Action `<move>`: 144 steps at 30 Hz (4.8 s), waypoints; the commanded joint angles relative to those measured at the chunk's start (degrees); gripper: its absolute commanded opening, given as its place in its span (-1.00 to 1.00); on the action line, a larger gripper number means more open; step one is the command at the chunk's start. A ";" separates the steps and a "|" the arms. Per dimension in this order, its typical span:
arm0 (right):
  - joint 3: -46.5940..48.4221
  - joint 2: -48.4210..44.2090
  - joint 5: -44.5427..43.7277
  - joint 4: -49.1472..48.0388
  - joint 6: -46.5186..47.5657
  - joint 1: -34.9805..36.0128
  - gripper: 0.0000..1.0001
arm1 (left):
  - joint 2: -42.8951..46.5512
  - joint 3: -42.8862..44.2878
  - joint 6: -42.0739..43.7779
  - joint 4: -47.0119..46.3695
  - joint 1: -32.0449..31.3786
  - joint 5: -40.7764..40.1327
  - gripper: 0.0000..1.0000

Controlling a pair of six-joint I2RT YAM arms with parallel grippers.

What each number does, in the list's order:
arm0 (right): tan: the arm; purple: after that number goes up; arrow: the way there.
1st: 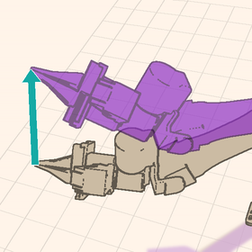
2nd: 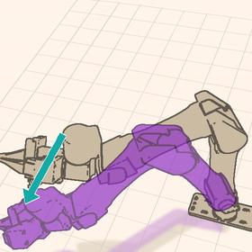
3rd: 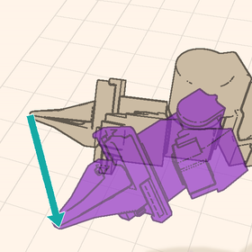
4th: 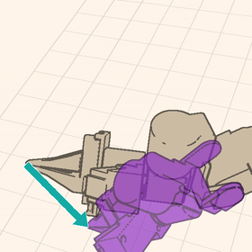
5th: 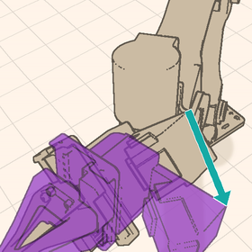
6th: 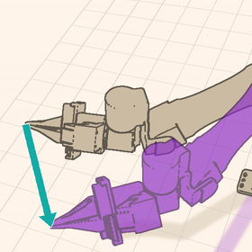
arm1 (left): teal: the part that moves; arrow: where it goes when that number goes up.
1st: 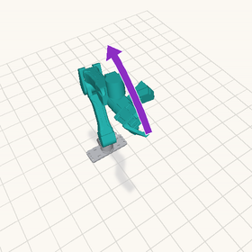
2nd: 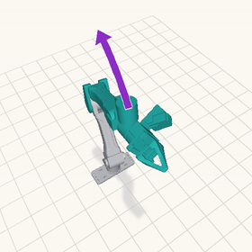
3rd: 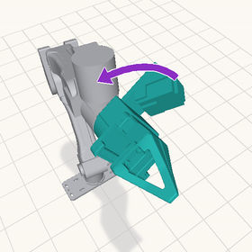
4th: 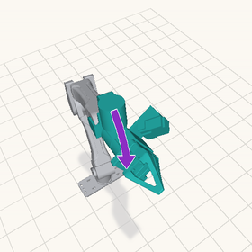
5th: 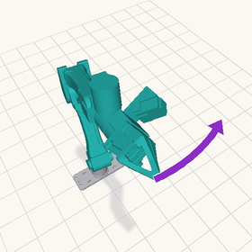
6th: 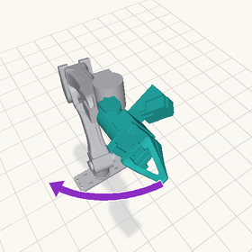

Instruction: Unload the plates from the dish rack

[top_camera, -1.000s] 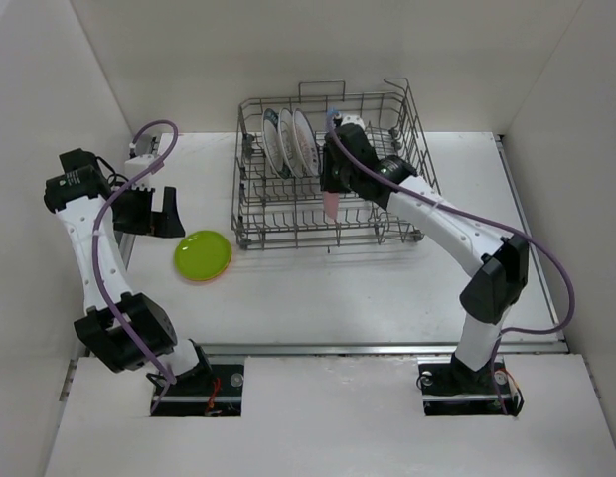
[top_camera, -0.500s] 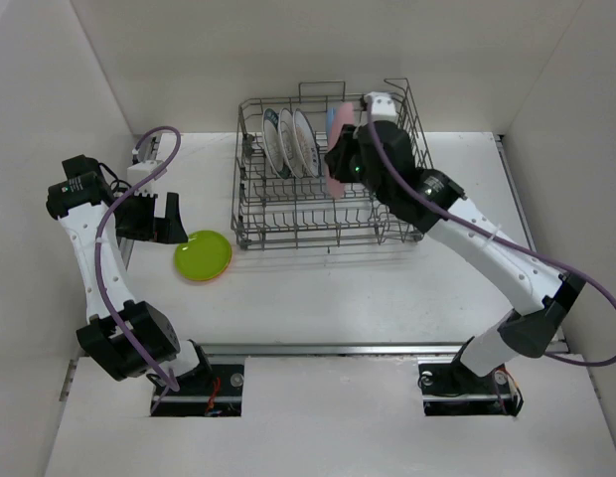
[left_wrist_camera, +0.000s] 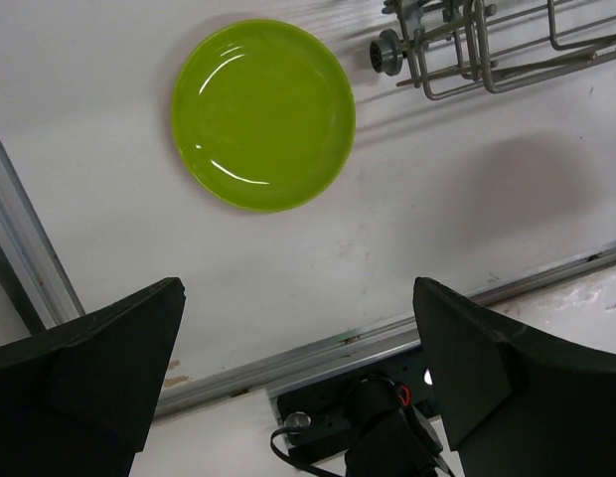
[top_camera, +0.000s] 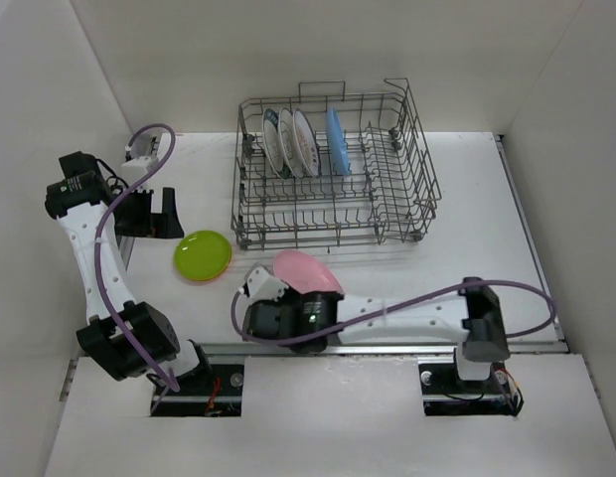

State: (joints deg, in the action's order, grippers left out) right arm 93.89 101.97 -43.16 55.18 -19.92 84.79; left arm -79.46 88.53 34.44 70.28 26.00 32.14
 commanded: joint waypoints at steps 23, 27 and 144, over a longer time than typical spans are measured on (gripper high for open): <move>10.41 7.74 4.21 1.69 -13.75 -5.25 1.00 | 1.68 -2.04 -1.21 -0.32 0.02 2.22 1.00; 17.02 -1.12 7.21 -1.55 -10.58 -7.97 1.00 | 2.20 -2.57 1.25 0.91 0.02 1.08 1.00; 7.12 -11.70 24.94 -20.40 -8.81 -22.36 1.00 | -1.75 19.56 2.48 13.65 -8.30 3.08 1.00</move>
State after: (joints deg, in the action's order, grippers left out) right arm 105.78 95.46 -27.09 51.27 -28.97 69.95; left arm -81.28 103.94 35.97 76.12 22.11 29.08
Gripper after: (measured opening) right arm 0.999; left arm 0.997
